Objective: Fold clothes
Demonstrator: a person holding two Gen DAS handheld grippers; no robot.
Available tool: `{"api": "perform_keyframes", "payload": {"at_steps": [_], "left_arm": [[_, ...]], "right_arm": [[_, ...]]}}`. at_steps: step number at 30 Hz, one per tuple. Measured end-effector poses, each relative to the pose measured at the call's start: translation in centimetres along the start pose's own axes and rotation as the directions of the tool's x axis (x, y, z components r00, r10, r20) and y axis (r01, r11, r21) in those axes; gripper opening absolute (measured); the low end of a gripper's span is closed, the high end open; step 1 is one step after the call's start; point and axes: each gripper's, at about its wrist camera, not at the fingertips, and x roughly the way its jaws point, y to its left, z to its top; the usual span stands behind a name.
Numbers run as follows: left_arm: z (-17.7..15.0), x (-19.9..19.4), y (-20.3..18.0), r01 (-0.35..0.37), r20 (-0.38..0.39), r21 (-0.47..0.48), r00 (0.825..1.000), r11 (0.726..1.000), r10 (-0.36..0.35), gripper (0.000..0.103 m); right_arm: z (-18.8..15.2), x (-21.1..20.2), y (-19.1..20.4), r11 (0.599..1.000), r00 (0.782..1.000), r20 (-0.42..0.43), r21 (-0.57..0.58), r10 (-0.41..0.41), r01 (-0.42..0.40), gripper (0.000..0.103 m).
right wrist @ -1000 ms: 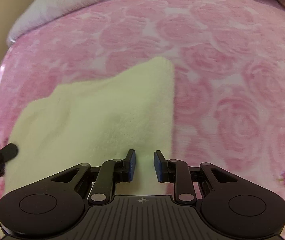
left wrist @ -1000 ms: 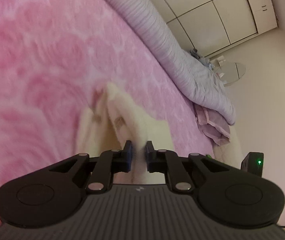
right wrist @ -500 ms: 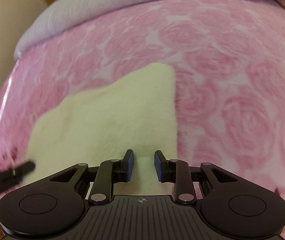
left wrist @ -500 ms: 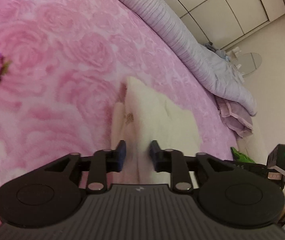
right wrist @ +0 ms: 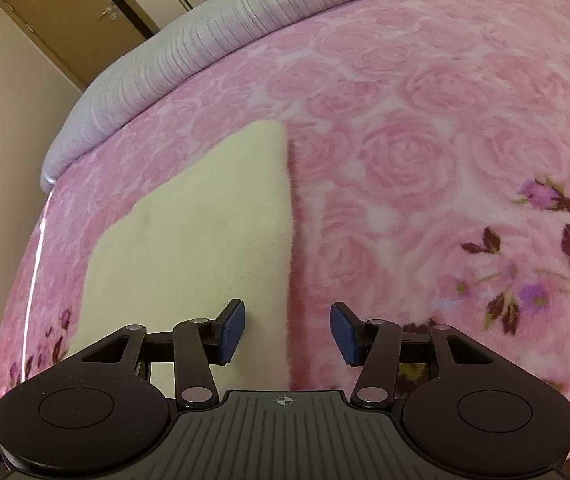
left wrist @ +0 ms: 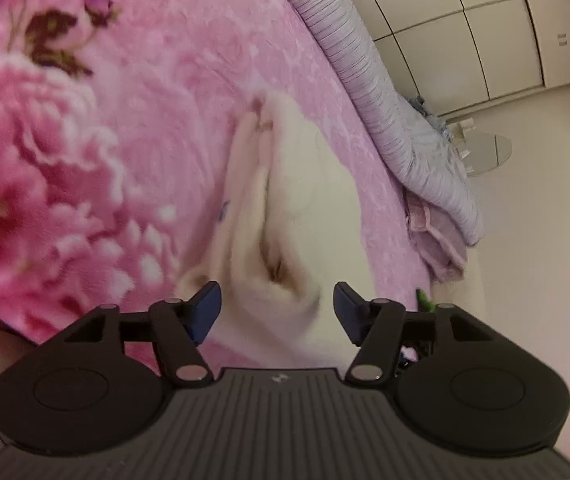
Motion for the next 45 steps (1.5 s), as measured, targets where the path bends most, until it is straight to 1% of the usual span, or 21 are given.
{"api": "perform_keyframes", "payload": {"at_steps": [1,3,6,10,12,13,14,17,19,22,25,28,30,31,32,33,35,36,41,43,45], "left_arm": [[0.0,0.2,0.0,-0.011,0.007,0.01,1.0,1.0,0.011,0.029],[-0.2,0.3,-0.1,-0.05,0.026,0.04,0.998,0.998,0.049,0.02],[-0.9,-0.8,-0.4,-0.098,0.074,0.106,0.993,0.99,0.091,0.018],[-1.5,-0.4,0.1,-0.166,0.098,0.146,0.983,0.975,0.153,0.018],[-1.9,0.8,0.5,-0.207,0.098,0.181,0.976,0.961,0.192,0.025],[-2.0,1.2,0.7,-0.222,0.103,0.18,0.973,0.958,0.206,0.029],[-2.0,1.1,0.6,-0.228,0.103,0.177,0.972,0.957,0.213,0.029],[-1.3,0.0,-1.0,-0.241,0.09,0.226,0.97,0.944,0.226,0.027],[-1.1,-0.6,-2.4,-0.247,0.119,0.277,0.968,0.928,0.222,0.024],[-0.8,-1.7,-4.6,-0.258,0.163,0.353,0.964,0.9,0.212,0.023],[-0.5,-2.7,-6.7,-0.27,0.205,0.425,0.958,0.864,0.199,0.023],[-0.9,-0.8,-7.9,-0.28,0.193,0.492,0.958,0.824,0.211,0.022],[-1.5,0.9,-7.7,-0.319,0.191,0.512,0.948,0.797,0.256,0.022],[-1.6,1.6,-7.4,-0.334,0.187,0.511,0.943,0.792,0.277,0.022],[-1.7,2.1,-6.8,-0.346,0.179,0.497,0.938,0.796,0.296,0.027],[-1.7,2.7,-6.2,-0.358,0.169,0.483,0.933,0.799,0.316,0.028],[-1.7,2.7,-5.3,-0.352,0.166,0.445,0.936,0.824,0.31,0.028],[-1.7,2.5,-5.2,-0.348,0.164,0.441,0.938,0.827,0.307,0.028],[-2.0,2.3,-5.5,-0.355,0.169,0.457,0.935,0.816,0.313,0.028],[-2.1,1.9,-6.0,-0.355,0.174,0.457,0.935,0.815,0.31,0.025],[-2.0,1.5,-6.7,-0.356,0.197,0.459,0.934,0.814,0.298,0.019]], "right_arm": [[0.0,0.0,0.1,1.0,1.0,-0.002,0.002,-0.005,0.005,0.051],[0.0,0.0,0.4,1.0,1.0,-0.009,0.01,-0.004,0.005,0.051],[-0.7,0.0,1.4,0.999,1.0,-0.006,-0.037,0.003,-0.003,0.051],[-1.8,0.8,2.9,0.991,1.0,0.003,-0.131,-0.028,0.029,0.051],[-2.3,1.2,3.1,0.982,0.998,0.022,-0.178,-0.052,0.055,0.051],[-2.6,1.3,3.1,0.978,0.998,0.033,-0.2,-0.061,0.066,0.051],[-2.9,1.5,3.2,0.972,0.997,0.045,-0.221,-0.069,0.077,0.051],[-2.7,0.7,3.3,0.961,0.995,0.061,-0.26,-0.079,0.093,0.051],[-2.5,-0.6,3.6,0.956,0.994,0.089,-0.281,-0.062,0.085,0.051],[-3.0,-1.7,4.7,0.936,0.991,0.13,-0.346,-0.028,0.071,0.051],[-4.1,-1.6,5.5,0.921,0.988,0.152,-0.382,-0.023,0.08,0.051],[-5.4,-1.4,5.8,0.91,0.985,0.169,-0.404,-0.02,0.088,0.05],[-6.3,-1.1,5.9,0.904,0.985,0.173,-0.418,-0.016,0.089,0.05],[-6.7,-0.8,5.9,0.902,0.987,0.159,-0.423,-0.021,0.087,0.05],[-6.9,-0.2,5.8,0.905,0.99,0.137,-0.417,-0.029,0.085,0.05],[-6.9,0.1,5.6,0.914,0.991,0.128,-0.397,-0.037,0.086,0.05],[-6.8,0.3,5.6,0.921,0.992,0.118,-0.38,-0.045,0.087,0.05],[-6.7,0.4,5.7,0.918,0.992,0.115,-0.386,-0.05,0.091,0.05],[-6.5,0.4,5.8,0.918,0.993,0.108,-0.386,-0.057,0.094,0.05],[-6.4,0.3,5.7,0.92,0.992,0.109,-0.38,-0.056,0.093,0.05],[-6.3,-0.1,5.7,0.925,0.992,0.118,-0.37,-0.048,0.089,0.05]]}}
